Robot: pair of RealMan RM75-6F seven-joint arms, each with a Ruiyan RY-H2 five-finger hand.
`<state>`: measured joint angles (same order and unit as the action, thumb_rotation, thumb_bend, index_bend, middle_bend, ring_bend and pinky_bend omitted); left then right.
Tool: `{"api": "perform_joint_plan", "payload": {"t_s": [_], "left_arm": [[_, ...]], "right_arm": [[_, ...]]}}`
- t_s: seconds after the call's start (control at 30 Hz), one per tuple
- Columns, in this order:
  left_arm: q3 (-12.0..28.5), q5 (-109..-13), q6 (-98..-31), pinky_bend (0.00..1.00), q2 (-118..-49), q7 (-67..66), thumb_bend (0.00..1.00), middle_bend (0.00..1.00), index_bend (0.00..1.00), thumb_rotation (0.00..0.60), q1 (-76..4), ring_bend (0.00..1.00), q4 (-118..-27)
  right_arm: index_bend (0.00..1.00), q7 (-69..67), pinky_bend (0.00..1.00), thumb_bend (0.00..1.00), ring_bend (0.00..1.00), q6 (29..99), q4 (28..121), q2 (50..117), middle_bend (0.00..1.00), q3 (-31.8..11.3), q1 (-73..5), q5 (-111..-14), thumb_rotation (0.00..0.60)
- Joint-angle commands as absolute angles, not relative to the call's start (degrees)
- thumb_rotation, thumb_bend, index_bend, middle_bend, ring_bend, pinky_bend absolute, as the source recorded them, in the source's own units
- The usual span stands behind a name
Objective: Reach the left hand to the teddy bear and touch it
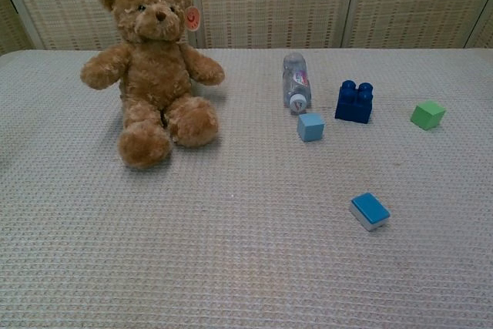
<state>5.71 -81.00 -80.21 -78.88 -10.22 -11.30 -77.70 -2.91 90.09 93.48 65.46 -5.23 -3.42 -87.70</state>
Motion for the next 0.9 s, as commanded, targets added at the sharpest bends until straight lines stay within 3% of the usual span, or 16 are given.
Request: {"api": "perform_joint_plan", "payload": {"t_s": [0.03, 0.23, 0.5, 0.9], "left_arm": [[6.8, -80.8, -79.2, 0.45, -81.5, -11.8, 0.47, 0.20, 0.04, 0.600, -13.2, 0.23, -76.4], [9.1, -80.7, -78.2, 0.43, -86.7, -15.1, 0.46, 0.19, 0.02, 0.600, -17.0, 0.23, -73.6], [13.9, -78.2, -76.7, 0.40, -96.2, -16.0, 0.45, 0.18, 0.00, 0.600, -23.0, 0.22, -61.9], [21.0, -69.5, -70.5, 0.38, -103.3, -19.4, 0.41, 0.18, 0.01, 0.600, -30.8, 0.22, -55.1]], "right_arm": [[0.00, -3.7, 0.08, 0.22, 0.00, 90.0, 93.1, 65.7, 0.02, -5.6, -3.8, -87.6, 0.600], [0.00, -8.3, 0.08, 0.20, 0.00, 89.8, 91.7, 64.1, 0.02, -5.3, -4.3, -89.8, 0.600], [0.00, -11.9, 0.08, 0.20, 0.00, 90.1, 91.5, 62.6, 0.02, -4.9, -4.2, -90.8, 0.600], [0.00, -13.4, 0.08, 0.20, 0.00, 89.5, 91.8, 61.6, 0.02, -3.4, -4.4, -92.6, 0.600]]}}
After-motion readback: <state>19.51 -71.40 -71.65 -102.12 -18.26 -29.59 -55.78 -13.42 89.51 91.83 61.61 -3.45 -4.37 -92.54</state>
